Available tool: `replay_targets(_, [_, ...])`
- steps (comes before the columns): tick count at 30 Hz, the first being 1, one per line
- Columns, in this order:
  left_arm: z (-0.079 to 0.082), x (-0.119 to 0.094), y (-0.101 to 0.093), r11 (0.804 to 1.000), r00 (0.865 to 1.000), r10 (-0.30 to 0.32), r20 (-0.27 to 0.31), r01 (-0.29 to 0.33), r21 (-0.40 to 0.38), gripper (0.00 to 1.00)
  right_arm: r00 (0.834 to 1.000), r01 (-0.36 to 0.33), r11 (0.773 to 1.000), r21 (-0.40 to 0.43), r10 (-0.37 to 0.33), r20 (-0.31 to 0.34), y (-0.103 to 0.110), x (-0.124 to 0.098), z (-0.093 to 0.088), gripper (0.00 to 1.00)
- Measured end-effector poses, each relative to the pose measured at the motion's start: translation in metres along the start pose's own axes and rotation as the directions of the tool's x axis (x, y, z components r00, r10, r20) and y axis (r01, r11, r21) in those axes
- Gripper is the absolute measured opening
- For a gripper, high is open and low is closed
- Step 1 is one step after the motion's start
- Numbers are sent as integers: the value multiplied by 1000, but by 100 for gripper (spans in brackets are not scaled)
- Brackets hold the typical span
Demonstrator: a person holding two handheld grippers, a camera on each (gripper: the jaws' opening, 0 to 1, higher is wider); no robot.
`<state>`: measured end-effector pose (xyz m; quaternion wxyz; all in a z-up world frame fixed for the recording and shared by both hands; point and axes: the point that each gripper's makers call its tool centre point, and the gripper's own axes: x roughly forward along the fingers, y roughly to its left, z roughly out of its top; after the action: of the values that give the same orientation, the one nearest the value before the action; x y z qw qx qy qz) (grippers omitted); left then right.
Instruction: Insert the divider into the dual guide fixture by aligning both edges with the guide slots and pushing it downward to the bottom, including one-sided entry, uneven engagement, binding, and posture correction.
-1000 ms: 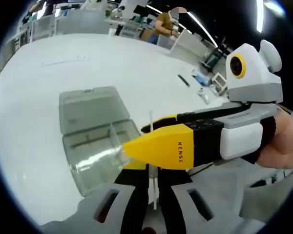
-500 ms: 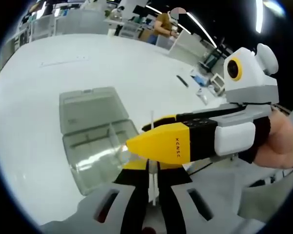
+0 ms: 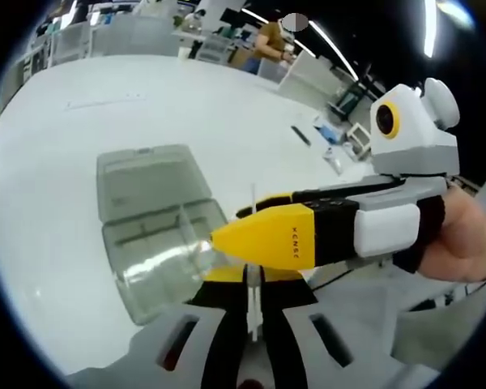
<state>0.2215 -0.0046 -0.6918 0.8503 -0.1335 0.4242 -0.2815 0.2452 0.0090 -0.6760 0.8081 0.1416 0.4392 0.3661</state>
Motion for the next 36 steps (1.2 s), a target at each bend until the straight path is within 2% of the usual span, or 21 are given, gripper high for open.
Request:
replay_targets(7, [-2,3,-1,999,1000,-17,-17,17,-28,1,1000,2,999,46,-1,-19,-4,1,-2,30])
replay_targets(15, [0,4,-2,998,999,-28,-25,26,-56,2,999,6,998,63,-4,-36,-6,1,0,30])
replay_targets(19, [-1,5,-2,994,999,-44,-30,41,-100,2,999,13,997,81,-9,-44,-10,1,-1,30])
replay_targets(36, [5,5,-3,996,999,-36,0,36,-77,4,999,26,995,94,-23,-30,-13,1,4,30])
